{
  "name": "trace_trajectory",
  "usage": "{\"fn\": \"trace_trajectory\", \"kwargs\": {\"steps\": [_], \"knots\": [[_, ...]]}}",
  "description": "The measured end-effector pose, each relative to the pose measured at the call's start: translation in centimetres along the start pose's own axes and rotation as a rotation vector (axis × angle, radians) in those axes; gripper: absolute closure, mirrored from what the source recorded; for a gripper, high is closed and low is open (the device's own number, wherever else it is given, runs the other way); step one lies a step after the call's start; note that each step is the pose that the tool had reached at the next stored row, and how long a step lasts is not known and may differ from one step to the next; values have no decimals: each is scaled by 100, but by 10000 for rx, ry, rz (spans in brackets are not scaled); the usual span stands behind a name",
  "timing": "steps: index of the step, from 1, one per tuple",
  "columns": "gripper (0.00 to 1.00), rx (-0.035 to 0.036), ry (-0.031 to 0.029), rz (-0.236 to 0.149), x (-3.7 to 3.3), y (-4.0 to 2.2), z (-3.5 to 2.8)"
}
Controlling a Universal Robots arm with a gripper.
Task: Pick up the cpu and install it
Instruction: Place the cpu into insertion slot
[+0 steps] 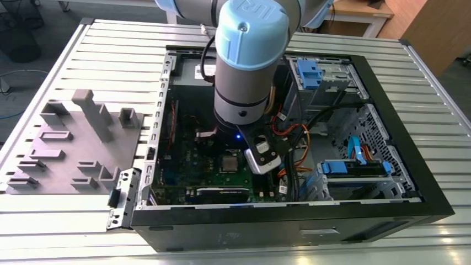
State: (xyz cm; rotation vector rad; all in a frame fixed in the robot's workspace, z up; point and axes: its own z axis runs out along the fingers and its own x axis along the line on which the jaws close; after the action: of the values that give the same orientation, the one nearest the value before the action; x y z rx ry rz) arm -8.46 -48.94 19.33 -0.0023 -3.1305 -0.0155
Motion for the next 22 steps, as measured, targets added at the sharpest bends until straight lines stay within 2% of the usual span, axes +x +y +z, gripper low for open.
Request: {"fn": "trace_trajectory", "kwargs": {"steps": [5, 10, 15, 19, 22], "knots": [[34, 11, 7, 2, -7, -2, 41], [34, 2, 1, 1, -8, -1, 56], [34, -11, -6, -1, -11, 2, 30], [34, 1, 0, 1, -9, 1, -24], [34, -1, 0, 3, -9, 1, -25]]}}
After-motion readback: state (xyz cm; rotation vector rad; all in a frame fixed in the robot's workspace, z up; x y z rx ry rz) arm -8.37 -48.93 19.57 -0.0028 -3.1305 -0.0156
